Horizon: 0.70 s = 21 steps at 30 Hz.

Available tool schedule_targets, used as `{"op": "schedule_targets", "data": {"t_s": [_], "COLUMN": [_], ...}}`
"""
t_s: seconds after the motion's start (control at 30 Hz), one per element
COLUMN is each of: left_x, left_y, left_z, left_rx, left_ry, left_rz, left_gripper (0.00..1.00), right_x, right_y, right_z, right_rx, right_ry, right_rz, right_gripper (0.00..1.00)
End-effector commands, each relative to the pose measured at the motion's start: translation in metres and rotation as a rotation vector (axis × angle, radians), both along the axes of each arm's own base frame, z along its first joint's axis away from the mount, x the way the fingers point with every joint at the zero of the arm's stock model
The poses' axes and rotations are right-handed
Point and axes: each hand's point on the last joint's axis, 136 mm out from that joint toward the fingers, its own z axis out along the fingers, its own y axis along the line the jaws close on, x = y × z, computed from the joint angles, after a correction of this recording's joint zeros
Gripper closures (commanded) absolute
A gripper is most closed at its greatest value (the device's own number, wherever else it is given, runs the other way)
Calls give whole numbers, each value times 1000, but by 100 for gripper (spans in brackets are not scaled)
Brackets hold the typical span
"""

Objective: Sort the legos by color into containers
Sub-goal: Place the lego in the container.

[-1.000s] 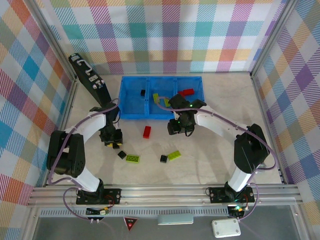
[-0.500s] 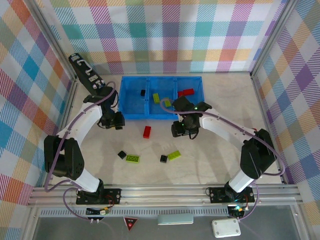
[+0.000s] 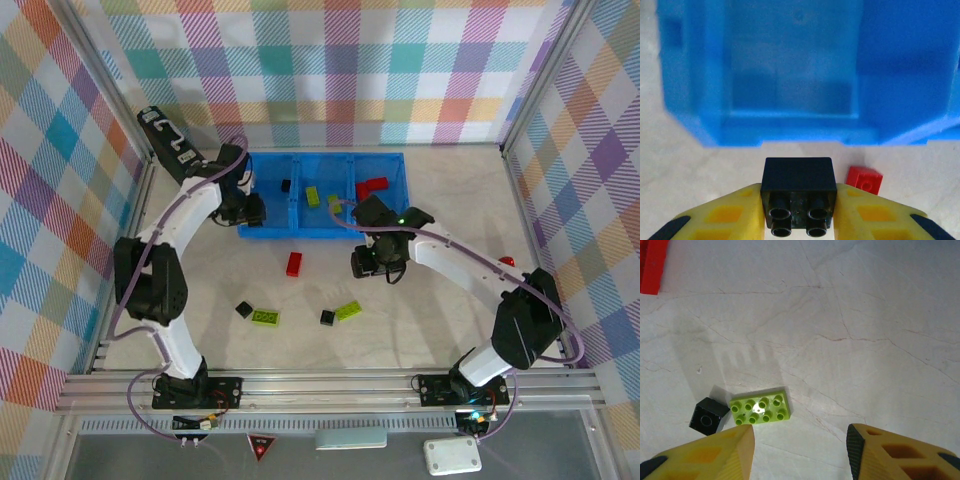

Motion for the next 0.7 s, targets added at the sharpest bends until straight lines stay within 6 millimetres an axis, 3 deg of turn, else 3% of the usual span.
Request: {"op": "schedule_targets", "data": {"t_s": [0.0,0.37,0.67], "left_x": [22,86,113], "left_y": [-14,-42,-46], "left_z": [3,-20,-51], "left_rx": [-30,-85,-66], "left_ry": [-30,-41,-38], "left_rz": [-43,-104,-122], "left_gripper": [65,65,65], "right_x": [-11,-18,-17], "right_y": [-11,-19,-20], "right_z": [2,6,6], "right_rx": [-23,-34,-43], "right_ry": [15,23,26], "right_rz": [-28,-50,-49], "right_gripper": [47,47,47]}}
